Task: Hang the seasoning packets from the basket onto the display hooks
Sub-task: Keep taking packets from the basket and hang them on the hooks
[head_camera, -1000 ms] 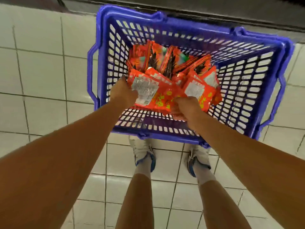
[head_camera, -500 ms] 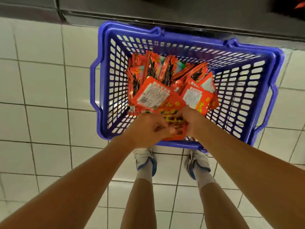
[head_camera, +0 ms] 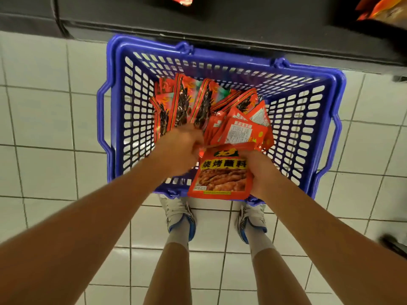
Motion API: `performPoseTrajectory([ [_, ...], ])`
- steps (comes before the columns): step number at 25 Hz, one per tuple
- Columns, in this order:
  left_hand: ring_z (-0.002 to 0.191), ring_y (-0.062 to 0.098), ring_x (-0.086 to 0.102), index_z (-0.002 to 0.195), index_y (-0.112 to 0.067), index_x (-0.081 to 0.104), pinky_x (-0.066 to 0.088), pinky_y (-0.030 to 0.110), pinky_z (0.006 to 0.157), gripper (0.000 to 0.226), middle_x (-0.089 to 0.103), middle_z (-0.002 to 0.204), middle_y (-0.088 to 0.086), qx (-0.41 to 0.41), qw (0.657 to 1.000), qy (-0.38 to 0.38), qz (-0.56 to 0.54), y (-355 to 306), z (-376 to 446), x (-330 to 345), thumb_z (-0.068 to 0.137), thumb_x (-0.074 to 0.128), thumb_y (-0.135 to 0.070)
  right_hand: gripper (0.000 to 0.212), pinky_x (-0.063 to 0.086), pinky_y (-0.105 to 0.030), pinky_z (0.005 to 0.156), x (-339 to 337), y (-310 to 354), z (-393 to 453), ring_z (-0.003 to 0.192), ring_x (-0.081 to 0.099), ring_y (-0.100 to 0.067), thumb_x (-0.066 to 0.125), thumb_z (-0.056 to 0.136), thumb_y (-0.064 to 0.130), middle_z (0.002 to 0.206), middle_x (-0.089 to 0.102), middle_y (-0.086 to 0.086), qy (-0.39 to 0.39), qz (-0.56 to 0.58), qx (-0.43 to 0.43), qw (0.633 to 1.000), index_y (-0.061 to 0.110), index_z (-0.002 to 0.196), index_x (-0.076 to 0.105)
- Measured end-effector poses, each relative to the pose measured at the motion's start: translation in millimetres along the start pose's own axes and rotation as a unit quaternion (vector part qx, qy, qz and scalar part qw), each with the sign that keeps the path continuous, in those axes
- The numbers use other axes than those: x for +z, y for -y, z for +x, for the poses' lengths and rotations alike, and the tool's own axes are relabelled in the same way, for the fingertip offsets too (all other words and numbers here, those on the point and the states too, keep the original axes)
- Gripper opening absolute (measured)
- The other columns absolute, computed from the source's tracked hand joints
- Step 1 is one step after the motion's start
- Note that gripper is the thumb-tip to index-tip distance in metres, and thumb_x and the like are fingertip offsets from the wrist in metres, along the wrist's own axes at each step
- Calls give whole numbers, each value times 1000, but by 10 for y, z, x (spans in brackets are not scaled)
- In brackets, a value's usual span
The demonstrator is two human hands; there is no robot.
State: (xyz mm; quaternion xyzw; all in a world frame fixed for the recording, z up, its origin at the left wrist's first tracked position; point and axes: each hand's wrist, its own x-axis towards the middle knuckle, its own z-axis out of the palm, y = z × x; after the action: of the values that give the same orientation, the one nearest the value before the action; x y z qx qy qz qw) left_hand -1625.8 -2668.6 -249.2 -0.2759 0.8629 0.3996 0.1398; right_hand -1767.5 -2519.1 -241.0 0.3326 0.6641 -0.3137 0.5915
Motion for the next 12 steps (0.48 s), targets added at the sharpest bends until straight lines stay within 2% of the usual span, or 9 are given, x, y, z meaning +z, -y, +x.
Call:
performPoseTrajectory([
  [2, 85, 31, 61, 92, -4, 69, 54, 46, 70, 12, 63, 97, 13, 70, 996, -9, -53, -297, -361, -39, 82, 66, 2, 31, 61, -54, 84, 119, 12, -133, 94, 75, -39, 66, 96, 36, 102, 77, -17, 16, 26, -38, 999, 10, 112, 67],
  [4, 86, 30, 59, 89, -6, 70, 53, 41, 73, 13, 62, 96, 11, 130, 989, -15, -64, -566, -605, -55, 77, 65, -1, 23, 63, -44, 73, 224, 26, -284, 84, 76, -32, 72, 92, 30, 93, 79, -11, 25, 15, -85, 996, 13, 107, 71],
  [6, 94, 23, 56, 89, -15, 74, 49, 38, 82, 13, 64, 98, 4, 150, 985, 11, -79, -825, -744, -190, 80, 67, -22, 8, 60, -35, 59, 251, 77, -516, 68, 75, -24, 74, 87, 13, 79, 78, -3, 33, -14, -137, 990, 19, 91, 79],
  [7, 96, 17, 55, 88, -19, 76, 47, 37, 85, 20, 65, 97, 0, 128, 986, 19, -101, -941, -781, -314, 82, 65, -35, 18, 60, -35, 58, 237, 133, -658, 67, 75, -22, 75, 85, 9, 76, 78, 0, 40, -33, -170, 984, 25, 81, 81],
  [8, 97, 13, 54, 90, -21, 77, 47, 37, 86, 27, 65, 97, -2, 91, 988, -10, -127, -1037, -793, -453, 82, 63, -43, 25, 61, -38, 62, 218, 208, -829, 71, 76, -23, 76, 83, 7, 77, 78, 1, 44, -64, -206, 976, 30, 75, 81],
  [10, 104, 15, 56, 109, -16, 72, 48, 35, 91, 39, 62, 107, 2, -41, 973, -163, -157, -1219, -766, -819, 84, 65, -45, 19, 60, -44, 76, 160, 405, -1271, 85, 75, -30, 80, 78, 9, 83, 79, -1, 56, -130, -286, 948, 28, 77, 80],
  [11, 108, 14, 57, 121, -15, 65, 48, 31, 93, 45, 61, 113, 1, -117, 946, -231, -193, -1299, -739, -1041, 84, 71, -41, 15, 59, -44, 82, 135, 517, -1523, 91, 75, -32, 82, 75, 13, 87, 79, -3, 72, -148, -317, 934, 27, 80, 80],
  [12, 107, 10, 61, 127, -13, 60, 51, 27, 93, 51, 64, 114, -2, -183, 907, -256, -282, -1386, -712, -1279, 84, 78, -34, 15, 60, -43, 84, 109, 623, -1759, 93, 75, -31, 84, 72, 18, 90, 79, -4, 85, -155, -343, 923, 27, 83, 80],
])
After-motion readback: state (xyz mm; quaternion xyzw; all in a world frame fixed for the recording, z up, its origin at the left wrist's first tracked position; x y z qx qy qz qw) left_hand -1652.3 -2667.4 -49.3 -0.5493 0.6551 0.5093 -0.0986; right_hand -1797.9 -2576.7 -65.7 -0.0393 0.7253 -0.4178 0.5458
